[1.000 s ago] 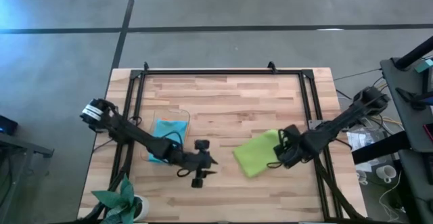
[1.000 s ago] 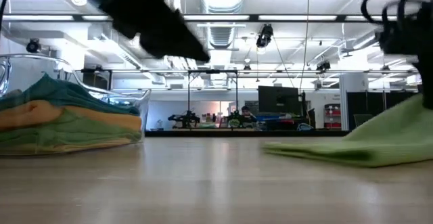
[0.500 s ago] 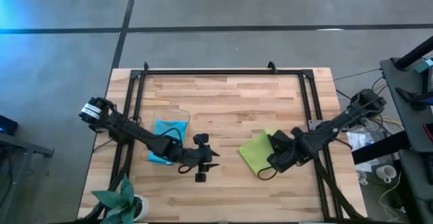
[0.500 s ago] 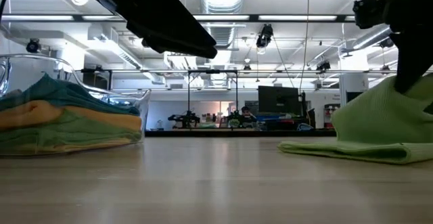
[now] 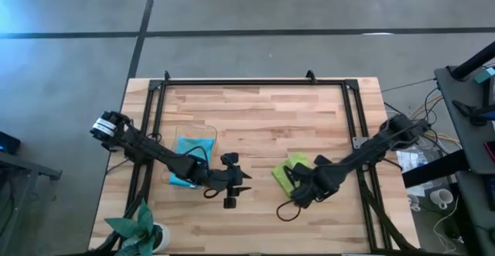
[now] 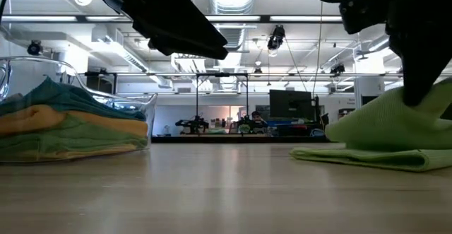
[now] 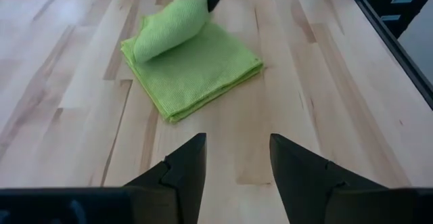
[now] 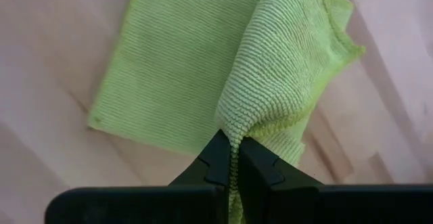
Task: Fold microfiber towels
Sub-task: Fold the green microfiber towel on the table
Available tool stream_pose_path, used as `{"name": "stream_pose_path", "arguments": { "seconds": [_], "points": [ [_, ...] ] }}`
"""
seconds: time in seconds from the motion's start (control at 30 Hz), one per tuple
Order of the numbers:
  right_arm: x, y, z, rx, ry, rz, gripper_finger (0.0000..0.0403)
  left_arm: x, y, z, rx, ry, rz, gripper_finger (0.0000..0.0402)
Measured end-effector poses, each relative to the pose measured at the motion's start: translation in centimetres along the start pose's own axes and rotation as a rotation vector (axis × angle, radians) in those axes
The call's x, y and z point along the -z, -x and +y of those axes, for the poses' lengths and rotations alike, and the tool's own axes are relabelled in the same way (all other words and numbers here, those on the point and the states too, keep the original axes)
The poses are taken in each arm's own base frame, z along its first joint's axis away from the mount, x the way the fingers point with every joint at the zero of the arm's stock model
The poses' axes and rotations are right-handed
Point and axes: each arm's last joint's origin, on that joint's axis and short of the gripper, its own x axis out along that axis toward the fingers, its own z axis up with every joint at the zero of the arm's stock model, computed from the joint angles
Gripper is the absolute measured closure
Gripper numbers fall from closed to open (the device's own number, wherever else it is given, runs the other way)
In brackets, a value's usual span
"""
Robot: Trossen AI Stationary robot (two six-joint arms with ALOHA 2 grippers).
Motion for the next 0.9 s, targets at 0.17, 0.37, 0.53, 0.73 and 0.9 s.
{"name": "stream_pose_path", "arguments": {
  "seconds": [0.17,0.37,0.53,0.73,0.9],
  "points": [
    [-0.6,0.2,0.5,-0.029,-0.079,0.042,0.0392,-0.2,0.0,-0.1,0.004,0.008,-0.02,0.0254],
    [-0.3,-0.1,0.3,-0.023,-0.132,0.067,0.0377,-0.2,0.0,-0.1,0.007,0.006,-0.016,0.0254],
    [-0.1,-0.7,0.3,-0.023,-0.155,0.074,0.0344,-0.2,0.0,-0.1,0.01,0.006,-0.015,0.0254],
    [-0.9,0.4,1.4,-0.146,-0.121,0.016,0.0277,-0.1,0.0,-0.1,0.011,0.006,-0.015,0.0254],
    [-1.5,1.7,2.0,-0.202,-0.078,-0.013,0.0237,-0.1,0.0,-0.1,0.011,0.006,-0.015,0.0254]
  ]
}}
